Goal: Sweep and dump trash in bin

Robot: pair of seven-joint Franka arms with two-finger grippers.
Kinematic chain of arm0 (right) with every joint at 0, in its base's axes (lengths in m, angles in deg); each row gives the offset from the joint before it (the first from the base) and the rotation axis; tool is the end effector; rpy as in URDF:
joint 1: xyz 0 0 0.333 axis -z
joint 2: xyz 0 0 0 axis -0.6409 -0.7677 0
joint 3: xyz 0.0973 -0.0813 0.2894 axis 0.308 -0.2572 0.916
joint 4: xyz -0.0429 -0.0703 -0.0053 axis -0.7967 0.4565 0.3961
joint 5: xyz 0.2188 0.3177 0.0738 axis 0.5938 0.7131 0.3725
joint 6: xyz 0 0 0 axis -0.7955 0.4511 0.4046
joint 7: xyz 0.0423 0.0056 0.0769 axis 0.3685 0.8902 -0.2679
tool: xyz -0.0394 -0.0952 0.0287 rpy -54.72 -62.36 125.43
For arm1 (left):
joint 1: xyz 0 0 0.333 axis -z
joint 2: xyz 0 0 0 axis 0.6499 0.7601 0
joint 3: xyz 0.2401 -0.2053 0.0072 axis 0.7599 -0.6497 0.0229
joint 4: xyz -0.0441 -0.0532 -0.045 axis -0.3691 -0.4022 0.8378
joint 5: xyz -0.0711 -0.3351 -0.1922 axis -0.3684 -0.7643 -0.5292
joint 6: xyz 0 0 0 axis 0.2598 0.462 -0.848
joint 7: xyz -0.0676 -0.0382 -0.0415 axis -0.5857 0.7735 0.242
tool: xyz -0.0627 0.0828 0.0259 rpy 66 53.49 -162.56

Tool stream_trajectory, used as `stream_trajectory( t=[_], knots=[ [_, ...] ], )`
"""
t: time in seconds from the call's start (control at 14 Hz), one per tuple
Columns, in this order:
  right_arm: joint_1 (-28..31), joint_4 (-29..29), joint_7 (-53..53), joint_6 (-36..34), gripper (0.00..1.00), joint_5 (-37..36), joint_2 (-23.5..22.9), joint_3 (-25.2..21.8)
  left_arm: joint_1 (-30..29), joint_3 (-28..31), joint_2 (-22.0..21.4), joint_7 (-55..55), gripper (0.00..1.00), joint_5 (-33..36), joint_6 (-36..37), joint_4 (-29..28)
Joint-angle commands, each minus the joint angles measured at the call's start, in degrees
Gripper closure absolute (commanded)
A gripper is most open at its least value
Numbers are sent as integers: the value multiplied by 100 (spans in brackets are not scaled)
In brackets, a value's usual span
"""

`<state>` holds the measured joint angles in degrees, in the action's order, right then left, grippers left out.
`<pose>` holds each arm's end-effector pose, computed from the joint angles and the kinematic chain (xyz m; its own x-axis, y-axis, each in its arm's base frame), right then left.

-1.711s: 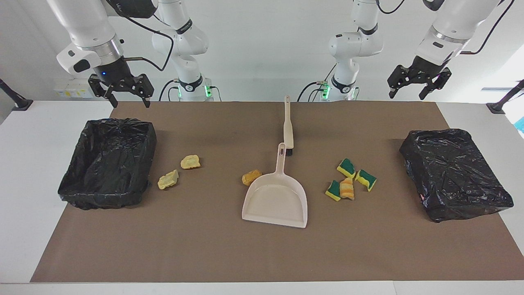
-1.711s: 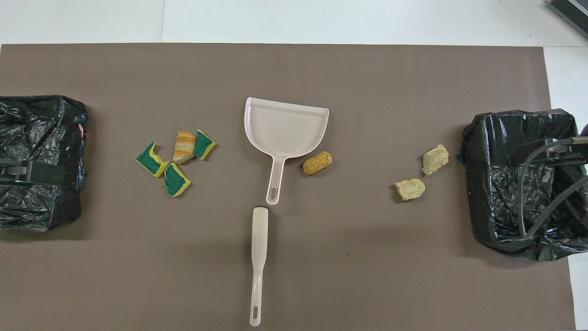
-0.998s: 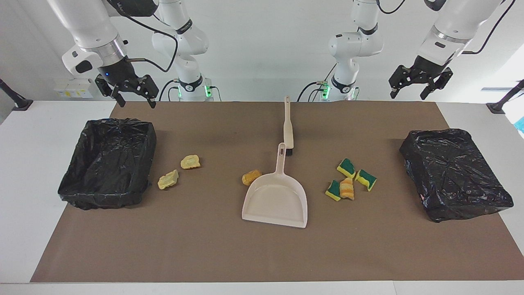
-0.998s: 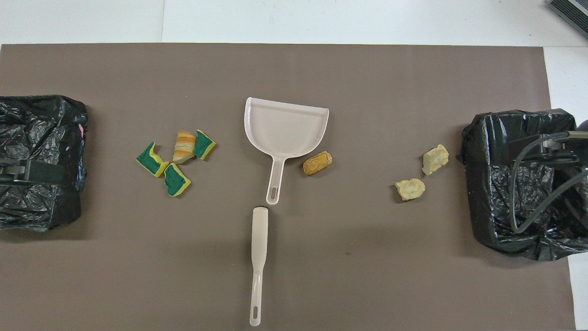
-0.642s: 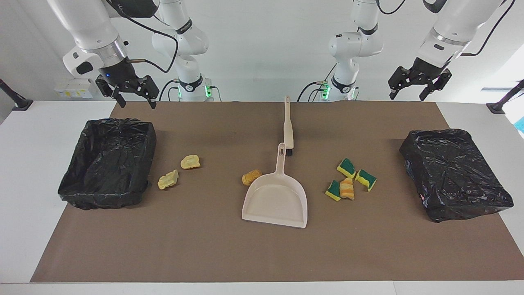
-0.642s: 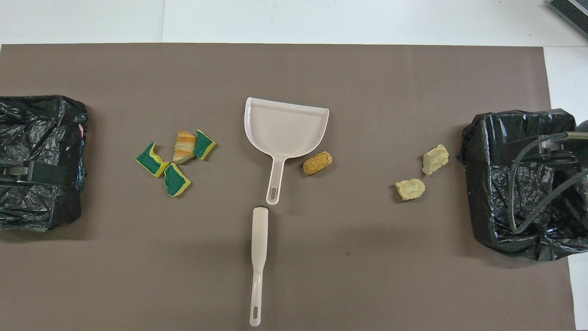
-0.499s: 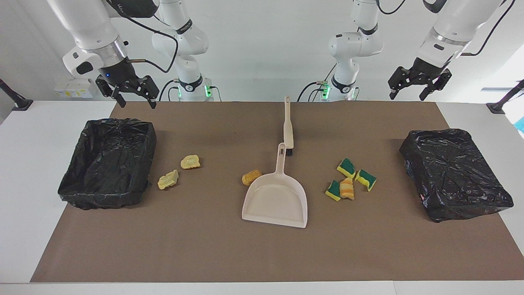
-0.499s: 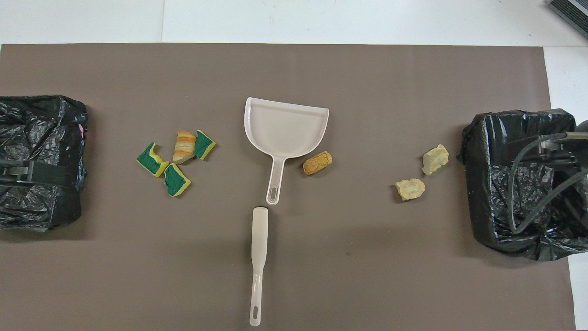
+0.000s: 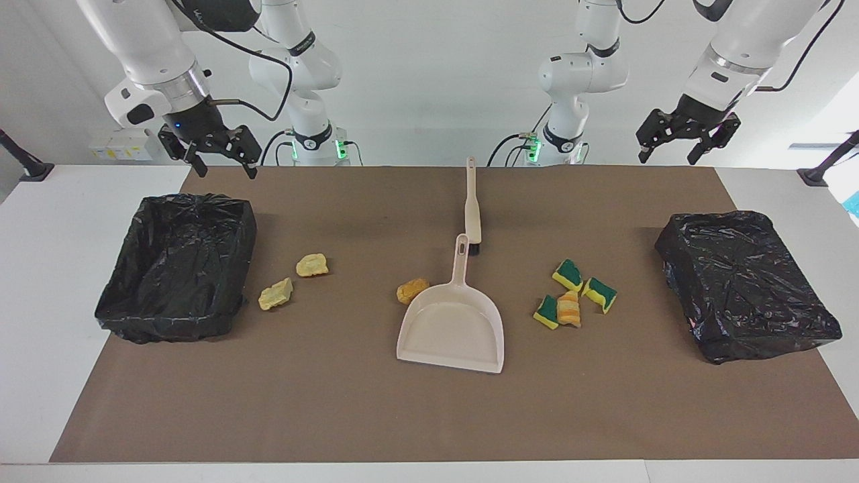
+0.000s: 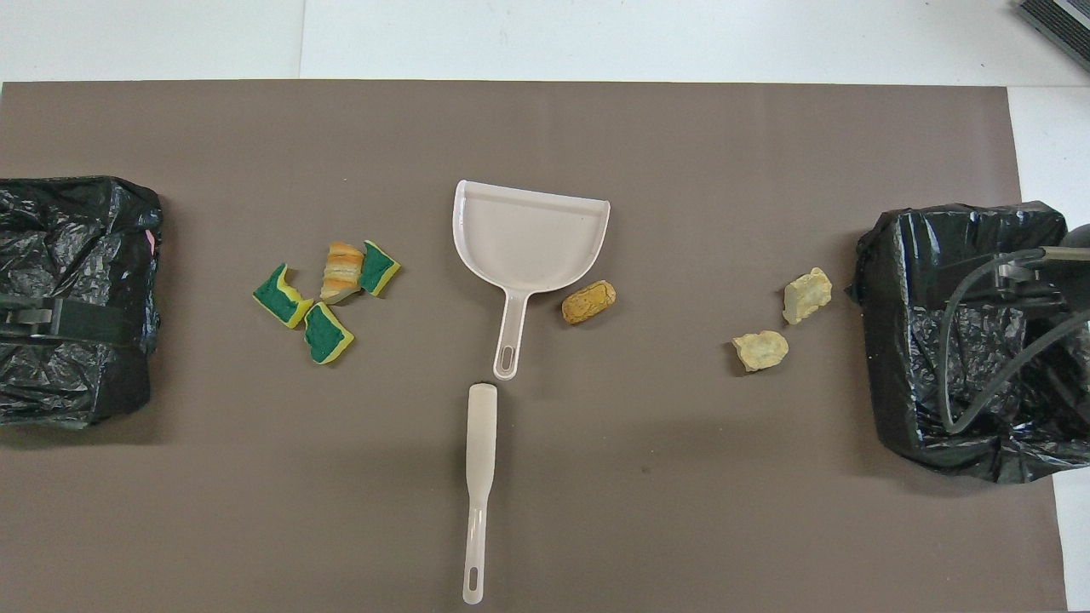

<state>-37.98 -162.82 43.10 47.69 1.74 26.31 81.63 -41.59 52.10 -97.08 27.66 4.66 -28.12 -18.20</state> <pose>0.5374 -0.0050 0.6255 0.9944 -0.1020 -0.0263 -0.1030 -0.9940 -0.0377 0.5028 -0.0414 0.6460 0.9968 -0.0805 -0.0022 -0.0804 -0.9963 0.0315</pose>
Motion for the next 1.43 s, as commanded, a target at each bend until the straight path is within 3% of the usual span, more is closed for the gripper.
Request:
stream_trajectory(
  t=[0.0,0.43,0.71,1.0,1.35],
  knots=[
    [49,-157,-93,27,0,93,148,21,-26,-18,-110,-45,0,-4,-105,-160],
    [23,-209,-5,18,0,49,157,30,456,-97,-136,-368,0,-109,-157,-660],
    [32,-551,4,87,0,14,332,30,939,-97,-137,-739,0,-346,-1209,-1293],
    [23,-929,152,421,0,-47,403,30,1414,-88,-311,-1239,0,-391,-1440,-1890],
    [-354,-808,66,773,0,-47,-149,39,1933,-97,-602,-1706,0,-399,-1889,-2584]
  ],
)
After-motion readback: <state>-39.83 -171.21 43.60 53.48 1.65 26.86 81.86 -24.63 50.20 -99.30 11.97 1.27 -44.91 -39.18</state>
